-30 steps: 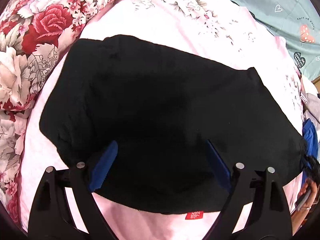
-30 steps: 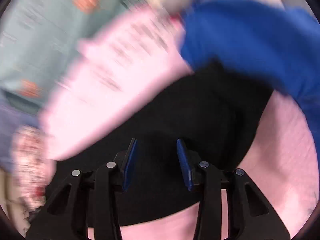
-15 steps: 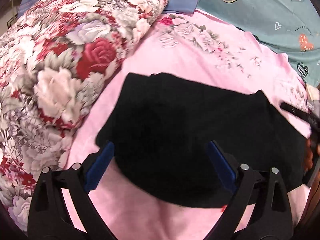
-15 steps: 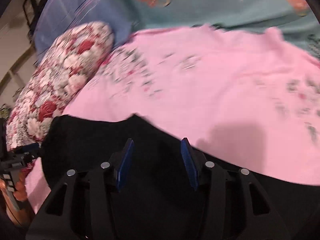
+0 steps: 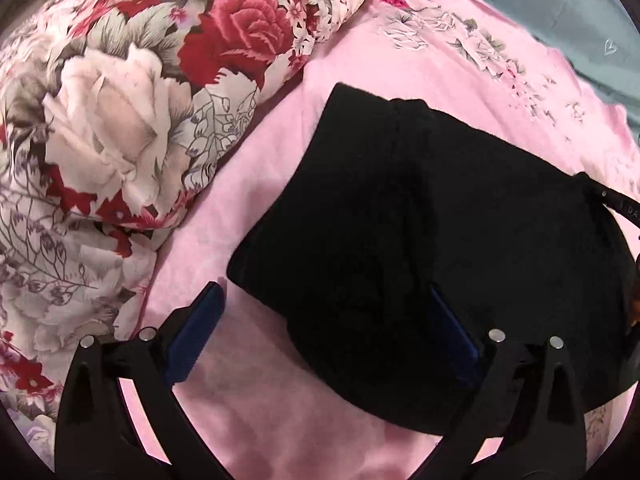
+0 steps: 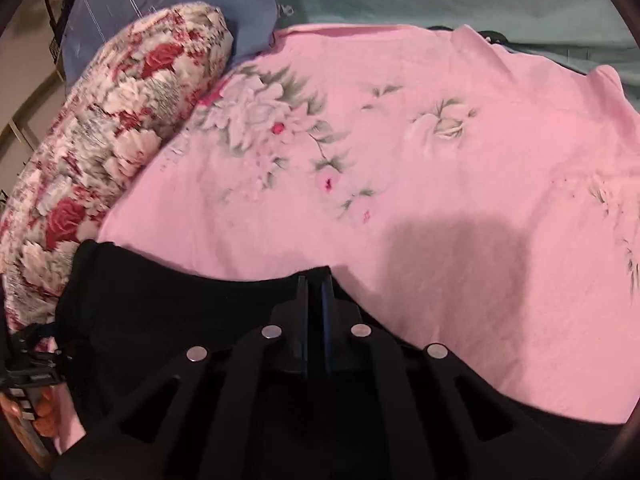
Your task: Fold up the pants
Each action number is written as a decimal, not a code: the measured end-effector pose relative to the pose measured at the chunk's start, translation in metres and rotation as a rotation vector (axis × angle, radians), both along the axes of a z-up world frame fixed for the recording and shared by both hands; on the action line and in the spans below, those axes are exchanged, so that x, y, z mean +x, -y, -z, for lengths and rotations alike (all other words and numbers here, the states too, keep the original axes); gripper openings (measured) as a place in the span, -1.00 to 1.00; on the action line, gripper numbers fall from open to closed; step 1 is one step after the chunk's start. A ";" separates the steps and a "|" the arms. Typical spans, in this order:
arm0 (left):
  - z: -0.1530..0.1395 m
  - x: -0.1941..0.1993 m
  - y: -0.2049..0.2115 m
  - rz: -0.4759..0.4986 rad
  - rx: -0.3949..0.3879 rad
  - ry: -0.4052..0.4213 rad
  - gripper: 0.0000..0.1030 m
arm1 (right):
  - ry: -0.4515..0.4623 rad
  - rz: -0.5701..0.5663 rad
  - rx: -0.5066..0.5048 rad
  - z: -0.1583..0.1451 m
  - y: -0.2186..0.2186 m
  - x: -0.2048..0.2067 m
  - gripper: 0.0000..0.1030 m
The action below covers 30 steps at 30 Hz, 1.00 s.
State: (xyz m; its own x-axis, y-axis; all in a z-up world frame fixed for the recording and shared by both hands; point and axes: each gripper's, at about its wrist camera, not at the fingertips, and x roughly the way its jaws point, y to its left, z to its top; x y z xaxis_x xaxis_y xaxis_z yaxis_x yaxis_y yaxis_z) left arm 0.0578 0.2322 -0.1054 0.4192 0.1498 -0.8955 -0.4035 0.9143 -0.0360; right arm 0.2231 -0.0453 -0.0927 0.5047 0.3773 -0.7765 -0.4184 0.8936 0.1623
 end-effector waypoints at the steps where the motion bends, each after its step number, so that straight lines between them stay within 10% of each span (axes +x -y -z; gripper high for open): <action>1: -0.003 0.001 0.001 0.001 0.006 -0.005 0.95 | 0.010 0.004 -0.007 0.000 -0.002 -0.001 -0.85; 4: -0.021 -0.007 0.003 0.003 0.014 0.030 0.91 | -0.034 0.069 -0.006 -0.012 0.008 -0.003 -0.47; 9: -0.058 0.005 0.015 0.040 0.058 0.151 0.92 | 0.035 0.195 0.091 -0.037 0.057 -0.025 -0.43; 12: -0.063 0.030 0.018 0.036 0.084 0.211 0.92 | -0.003 0.079 0.166 -0.036 0.050 -0.040 -0.48; 16: -0.034 0.062 0.015 -0.018 0.162 0.071 0.91 | -0.095 -0.037 0.174 -0.015 0.024 -0.052 -0.64; 21: -0.001 0.065 -0.016 -0.088 0.026 0.026 0.96 | -0.121 0.176 0.185 0.005 0.100 -0.040 -1.00; 25: -0.019 0.057 -0.011 -0.098 0.038 0.034 0.91 | 0.090 0.575 -0.168 -0.010 0.180 -0.064 -0.87; 28: -0.038 0.043 0.006 -0.027 -0.024 0.102 0.92 | -0.124 0.414 0.269 -0.001 0.208 -0.094 -0.87; 30: -0.049 0.032 0.026 0.037 -0.002 0.149 0.95 | -0.181 0.334 0.302 0.004 0.217 -0.114 -0.52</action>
State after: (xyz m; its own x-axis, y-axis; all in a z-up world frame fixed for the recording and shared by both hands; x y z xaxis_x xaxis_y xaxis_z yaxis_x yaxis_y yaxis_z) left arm 0.0895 0.2058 -0.0566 0.5530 0.1296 -0.8231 -0.3591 0.9284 -0.0951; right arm 0.1094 -0.2620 -0.0963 0.5037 0.4400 -0.7435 -0.0582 0.8759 0.4789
